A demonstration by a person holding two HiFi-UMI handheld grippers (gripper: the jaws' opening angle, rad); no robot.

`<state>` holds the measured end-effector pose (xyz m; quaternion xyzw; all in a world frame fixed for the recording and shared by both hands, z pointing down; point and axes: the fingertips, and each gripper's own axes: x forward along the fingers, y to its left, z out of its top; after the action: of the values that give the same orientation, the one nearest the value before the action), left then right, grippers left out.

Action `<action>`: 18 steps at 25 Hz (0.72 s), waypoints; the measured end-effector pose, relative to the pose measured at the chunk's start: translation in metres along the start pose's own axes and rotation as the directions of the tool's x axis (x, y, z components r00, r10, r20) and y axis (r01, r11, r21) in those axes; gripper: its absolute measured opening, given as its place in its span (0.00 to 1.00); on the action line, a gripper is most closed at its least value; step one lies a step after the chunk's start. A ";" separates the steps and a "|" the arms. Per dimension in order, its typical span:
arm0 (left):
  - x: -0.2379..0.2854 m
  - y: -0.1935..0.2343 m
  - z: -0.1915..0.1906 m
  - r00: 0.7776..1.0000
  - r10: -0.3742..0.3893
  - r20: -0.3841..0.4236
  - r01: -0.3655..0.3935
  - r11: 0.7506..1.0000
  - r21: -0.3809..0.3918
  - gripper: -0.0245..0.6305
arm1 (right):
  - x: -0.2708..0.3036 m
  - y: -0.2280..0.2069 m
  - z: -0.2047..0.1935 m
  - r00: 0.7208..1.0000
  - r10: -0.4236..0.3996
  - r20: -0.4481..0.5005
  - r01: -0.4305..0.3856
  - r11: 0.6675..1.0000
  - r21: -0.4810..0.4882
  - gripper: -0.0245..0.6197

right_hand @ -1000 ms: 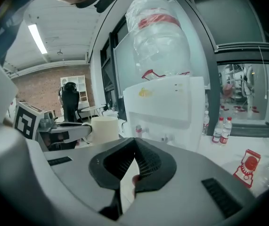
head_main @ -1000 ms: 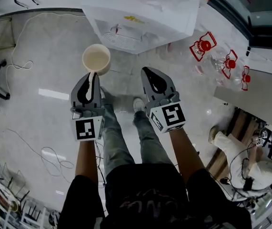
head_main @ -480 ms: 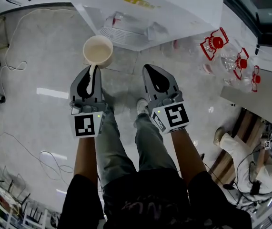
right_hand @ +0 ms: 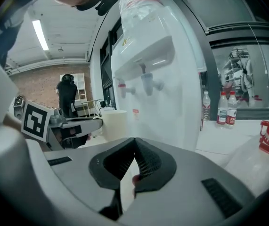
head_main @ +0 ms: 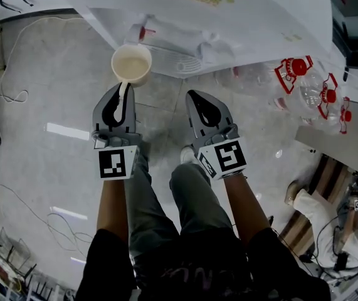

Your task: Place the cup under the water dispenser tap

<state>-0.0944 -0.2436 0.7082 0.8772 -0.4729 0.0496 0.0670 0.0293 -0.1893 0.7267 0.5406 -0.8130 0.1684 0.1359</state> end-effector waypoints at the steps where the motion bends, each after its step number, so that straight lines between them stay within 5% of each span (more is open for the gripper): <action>1: 0.003 0.000 -0.005 1.000 -0.002 0.005 0.002 1.000 0.003 0.11 | 0.004 -0.002 -0.005 1.000 0.003 0.001 -0.003 1.000 -0.002 0.06; 18: 0.044 0.000 -0.046 0.997 -0.038 0.064 0.036 0.999 0.030 0.11 | 0.035 -0.031 -0.054 1.000 -0.002 0.031 0.002 1.000 0.007 0.06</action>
<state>-0.0715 -0.2719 0.7598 0.8877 -0.4578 0.0268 0.0400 0.0463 -0.2073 0.7934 0.5444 -0.8138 0.1627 0.1218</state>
